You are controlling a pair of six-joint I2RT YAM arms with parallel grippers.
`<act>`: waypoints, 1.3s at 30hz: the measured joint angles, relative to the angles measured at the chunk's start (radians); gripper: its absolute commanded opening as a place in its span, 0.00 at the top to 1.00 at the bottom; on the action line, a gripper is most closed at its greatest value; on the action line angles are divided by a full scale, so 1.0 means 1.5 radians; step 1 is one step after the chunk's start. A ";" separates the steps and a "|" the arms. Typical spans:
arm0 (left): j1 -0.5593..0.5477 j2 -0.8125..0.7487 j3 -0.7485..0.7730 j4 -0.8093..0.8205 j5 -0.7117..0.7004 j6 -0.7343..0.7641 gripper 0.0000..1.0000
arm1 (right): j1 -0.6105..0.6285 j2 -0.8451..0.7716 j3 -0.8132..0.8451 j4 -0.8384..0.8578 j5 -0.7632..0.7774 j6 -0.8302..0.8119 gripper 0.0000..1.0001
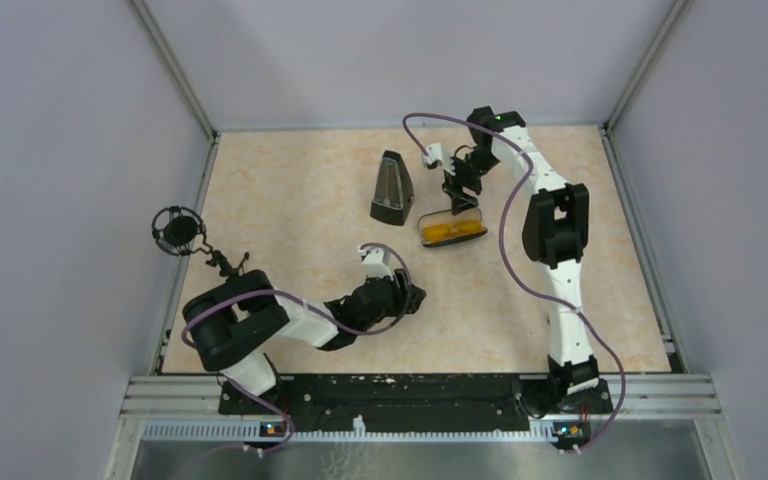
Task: Organize the sunglasses
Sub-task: Adjust the sunglasses case at the center of the board.
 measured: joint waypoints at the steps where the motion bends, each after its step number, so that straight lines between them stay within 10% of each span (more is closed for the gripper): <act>1: -0.001 0.010 0.006 0.004 0.005 -0.001 0.44 | 0.000 0.001 0.000 -0.003 -0.001 0.002 0.37; 17: -0.004 0.119 0.076 0.082 0.032 -0.030 0.45 | -0.027 0.004 -0.063 -0.076 -0.017 0.022 0.48; 39: -0.004 0.143 0.092 0.101 -0.018 -0.069 0.41 | -0.062 -0.123 -0.318 -0.061 -0.116 0.106 0.38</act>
